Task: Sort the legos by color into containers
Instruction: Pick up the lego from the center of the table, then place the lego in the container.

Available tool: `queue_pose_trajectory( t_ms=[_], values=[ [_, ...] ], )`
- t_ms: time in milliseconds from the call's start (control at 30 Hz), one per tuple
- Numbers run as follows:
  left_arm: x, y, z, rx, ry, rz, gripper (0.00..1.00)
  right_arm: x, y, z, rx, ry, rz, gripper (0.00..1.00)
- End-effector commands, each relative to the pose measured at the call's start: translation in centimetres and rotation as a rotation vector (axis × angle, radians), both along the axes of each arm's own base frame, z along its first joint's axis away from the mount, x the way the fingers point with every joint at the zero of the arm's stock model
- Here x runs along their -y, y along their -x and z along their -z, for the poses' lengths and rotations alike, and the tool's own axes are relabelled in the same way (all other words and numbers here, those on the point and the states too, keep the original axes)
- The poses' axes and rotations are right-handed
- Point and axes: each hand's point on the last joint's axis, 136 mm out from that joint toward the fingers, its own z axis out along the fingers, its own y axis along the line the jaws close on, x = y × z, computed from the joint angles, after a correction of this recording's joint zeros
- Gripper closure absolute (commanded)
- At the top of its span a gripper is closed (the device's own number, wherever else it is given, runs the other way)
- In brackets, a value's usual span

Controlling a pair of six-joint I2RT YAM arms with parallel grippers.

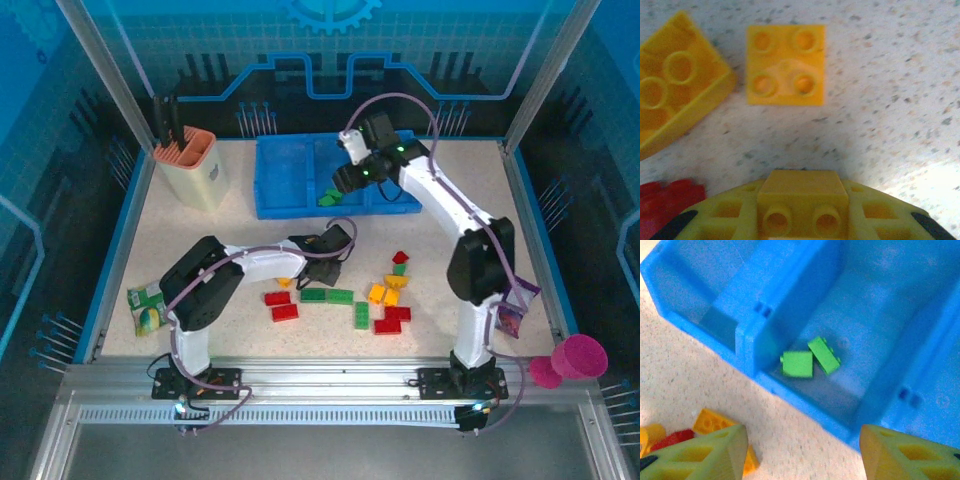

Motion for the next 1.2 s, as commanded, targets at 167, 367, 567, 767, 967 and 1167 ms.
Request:
queue_pose_trajectory(
  t_ms=[167,367,567,767,967,1167],
  values=[
    [-1.8,-5.5,-11.7,0.206,0.099,-0.011,0.77,5.9,4.3,-1.4,-0.015,-0.075,0.134,0.36],
    [-6.4,-11.7,-15.6,0.305,0.185,-0.168,0.78,7.4,7.3,-0.5,-0.055,-0.079,0.166,0.35],
    [-9.7,-17.8,-15.7,0.373,0.133,-0.258,0.79,8.6,10.7,1.4,-0.129,-0.071,0.192,0.33],
    [-11.8,-22.6,-11.2,0.303,0.081,-0.339,0.78,9.2,14.4,3.9,-0.232,-0.083,0.226,0.33],
    [-12.8,-24.7,-6.7,0.219,0.043,-0.381,0.76,9.9,16.4,5.2,-0.271,-0.088,0.258,0.32],
    [-12.8,-24.9,-4.8,0.176,0.05,-0.4,0.71,9.6,15.9,5.3,-0.261,-0.114,0.278,0.32]
  ],
)
